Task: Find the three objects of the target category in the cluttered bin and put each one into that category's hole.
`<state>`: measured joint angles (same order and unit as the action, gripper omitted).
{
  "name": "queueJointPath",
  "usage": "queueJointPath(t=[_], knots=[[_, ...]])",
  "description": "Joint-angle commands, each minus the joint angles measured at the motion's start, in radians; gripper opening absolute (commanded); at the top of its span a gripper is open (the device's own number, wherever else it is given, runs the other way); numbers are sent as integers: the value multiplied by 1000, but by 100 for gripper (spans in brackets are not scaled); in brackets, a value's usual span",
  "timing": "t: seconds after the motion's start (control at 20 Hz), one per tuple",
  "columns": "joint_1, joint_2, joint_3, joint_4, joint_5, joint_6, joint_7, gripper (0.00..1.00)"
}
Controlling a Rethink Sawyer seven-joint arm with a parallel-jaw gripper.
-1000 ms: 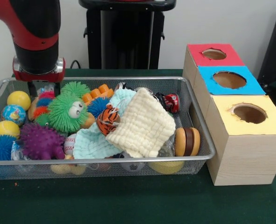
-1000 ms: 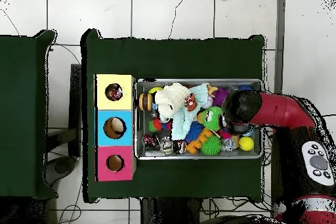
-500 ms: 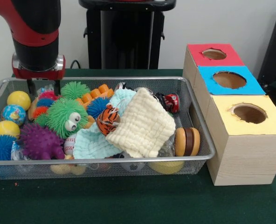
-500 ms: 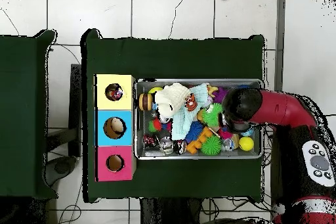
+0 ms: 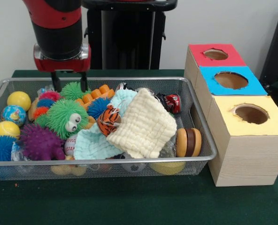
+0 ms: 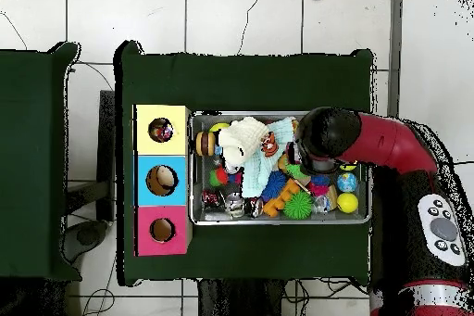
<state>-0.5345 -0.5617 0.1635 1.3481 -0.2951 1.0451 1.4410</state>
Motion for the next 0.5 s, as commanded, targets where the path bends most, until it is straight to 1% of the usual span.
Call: queueJointPath(t=[0.05,0.25,0.5], knots=[[48,-14,69,117,108,15,134,100],[68,-16,58,118,135,-11,136,100],[82,-7,64,106,162,-72,123,100]])
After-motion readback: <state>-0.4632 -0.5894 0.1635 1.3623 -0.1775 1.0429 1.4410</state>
